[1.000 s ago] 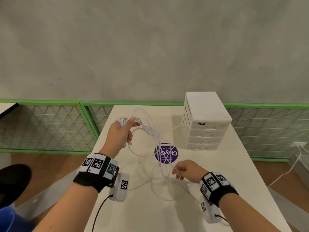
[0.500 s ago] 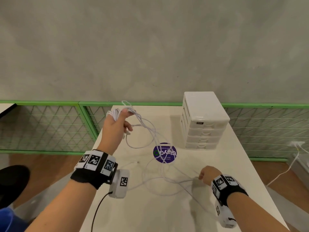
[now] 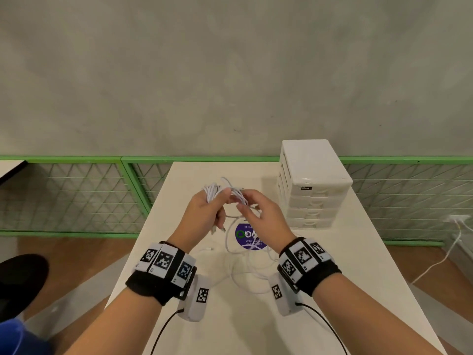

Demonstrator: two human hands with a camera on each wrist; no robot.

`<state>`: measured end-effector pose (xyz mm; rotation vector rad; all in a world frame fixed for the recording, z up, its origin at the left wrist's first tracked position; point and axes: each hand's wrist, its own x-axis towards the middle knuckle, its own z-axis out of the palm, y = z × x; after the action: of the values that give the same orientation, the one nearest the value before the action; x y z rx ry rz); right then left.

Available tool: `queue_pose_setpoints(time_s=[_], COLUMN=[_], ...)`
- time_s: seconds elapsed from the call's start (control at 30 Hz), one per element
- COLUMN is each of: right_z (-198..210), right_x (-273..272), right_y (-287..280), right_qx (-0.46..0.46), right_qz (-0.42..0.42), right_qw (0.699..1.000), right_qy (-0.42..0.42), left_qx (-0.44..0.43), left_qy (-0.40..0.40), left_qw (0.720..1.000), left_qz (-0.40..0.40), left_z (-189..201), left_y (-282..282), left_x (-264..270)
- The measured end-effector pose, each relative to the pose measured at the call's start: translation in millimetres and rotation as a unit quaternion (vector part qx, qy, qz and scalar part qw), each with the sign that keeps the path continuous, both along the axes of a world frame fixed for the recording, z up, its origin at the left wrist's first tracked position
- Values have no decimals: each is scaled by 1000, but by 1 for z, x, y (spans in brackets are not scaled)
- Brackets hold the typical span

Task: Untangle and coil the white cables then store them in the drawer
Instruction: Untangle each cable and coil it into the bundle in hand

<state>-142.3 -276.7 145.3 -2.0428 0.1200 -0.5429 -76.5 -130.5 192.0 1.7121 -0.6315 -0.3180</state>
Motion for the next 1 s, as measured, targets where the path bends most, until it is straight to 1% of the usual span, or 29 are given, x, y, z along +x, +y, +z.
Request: queue_pose_setpoints(time_s=[0.07,0.13,0.17,0.23,0.3,0.37,0.47,0.5,0.57,0.63,0.7,0.77,0.83,0.93,1.0], right_z=[-5,-15,-20,-27,-33,-37,-31,-26,-12,-1,2,-3,-11,-27,-43], right_x=[3,1,-2,-8,-13,-16,-16,-16,-17,-16,-13,-11,-11,-13,-14], right_y=[0,-8,-14,-24,-31,-35,-40,-41,-34,-20,-8,-3,-8,-16,-22], right_qx=[-25,-83,-108,-130,-128,-105,-23,-5,6,6,24,56,55,0,-40], right_qz=[7,0,-8,-18,-20,-43,-89,-83,-38,8,43,62,74,108,102], right_qw=[999,994,990,985,984,987,995,996,999,1000,999,996,992,983,974], right_qy=[26,64,84,112,125,117,46,23,3,1,12,43,81,145,198], left_qx=[25,50,57,49,48,71,130,147,158,149,144,153,158,142,127], left_qy=[-21,-31,-25,8,33,34,24,24,30,45,43,31,29,40,38], left_qw=[999,997,996,995,993,991,988,987,987,988,989,988,987,988,989], left_qz=[19,52,66,90,103,106,85,68,30,2,-3,5,13,45,67], left_z=[1,-1,-4,-11,-18,-21,-20,-20,-18,-17,-16,-15,-14,-10,-5], left_y=[-1,2,4,9,11,8,5,4,1,-4,-7,-7,-4,3,7], left_x=[-1,5,8,14,16,15,14,13,9,2,-2,-2,-1,1,4])
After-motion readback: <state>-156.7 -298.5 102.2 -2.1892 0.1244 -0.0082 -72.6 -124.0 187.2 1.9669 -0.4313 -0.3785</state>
